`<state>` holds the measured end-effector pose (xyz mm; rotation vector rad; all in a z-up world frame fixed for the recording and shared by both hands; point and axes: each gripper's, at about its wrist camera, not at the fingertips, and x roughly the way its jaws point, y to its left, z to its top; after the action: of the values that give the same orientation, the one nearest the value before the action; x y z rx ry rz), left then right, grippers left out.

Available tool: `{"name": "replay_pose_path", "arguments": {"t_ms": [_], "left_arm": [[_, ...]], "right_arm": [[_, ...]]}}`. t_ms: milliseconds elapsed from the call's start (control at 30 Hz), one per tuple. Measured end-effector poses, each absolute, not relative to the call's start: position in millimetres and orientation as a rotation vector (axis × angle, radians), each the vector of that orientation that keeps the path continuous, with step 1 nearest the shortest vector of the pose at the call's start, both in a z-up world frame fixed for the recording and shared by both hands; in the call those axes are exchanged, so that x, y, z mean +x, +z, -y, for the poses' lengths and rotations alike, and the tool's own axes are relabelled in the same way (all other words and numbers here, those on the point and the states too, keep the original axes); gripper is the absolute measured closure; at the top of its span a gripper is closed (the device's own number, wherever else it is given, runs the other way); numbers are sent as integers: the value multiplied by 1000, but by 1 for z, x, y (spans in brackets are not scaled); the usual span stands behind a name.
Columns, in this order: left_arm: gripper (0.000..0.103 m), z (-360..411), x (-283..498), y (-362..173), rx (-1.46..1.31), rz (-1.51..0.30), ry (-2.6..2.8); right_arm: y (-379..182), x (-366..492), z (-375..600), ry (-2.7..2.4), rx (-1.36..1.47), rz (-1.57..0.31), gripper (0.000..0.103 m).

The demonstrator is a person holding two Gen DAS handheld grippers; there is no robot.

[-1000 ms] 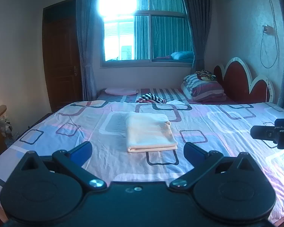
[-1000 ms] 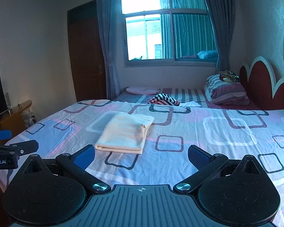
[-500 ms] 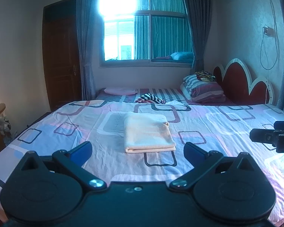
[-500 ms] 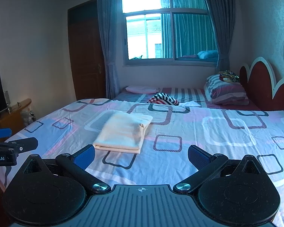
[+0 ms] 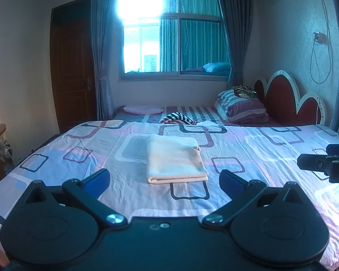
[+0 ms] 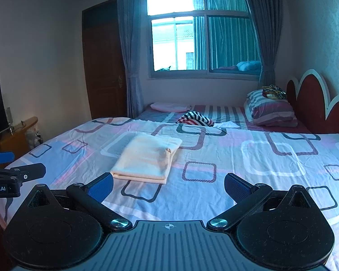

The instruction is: Fold small clothes

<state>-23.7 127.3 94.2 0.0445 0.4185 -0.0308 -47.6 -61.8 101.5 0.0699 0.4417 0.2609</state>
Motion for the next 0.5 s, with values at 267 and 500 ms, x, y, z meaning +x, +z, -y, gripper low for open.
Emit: {"name": "replay_pose_path", "arguments": {"t_ms": [267, 500], "left_arm": [[1, -126, -24, 94, 36, -418, -35], [1, -125, -26, 93, 29, -415, -58]], "right_arm": [[102, -46, 63, 263, 67, -439, 0], [101, -48, 63, 268, 61, -439, 0]]}}
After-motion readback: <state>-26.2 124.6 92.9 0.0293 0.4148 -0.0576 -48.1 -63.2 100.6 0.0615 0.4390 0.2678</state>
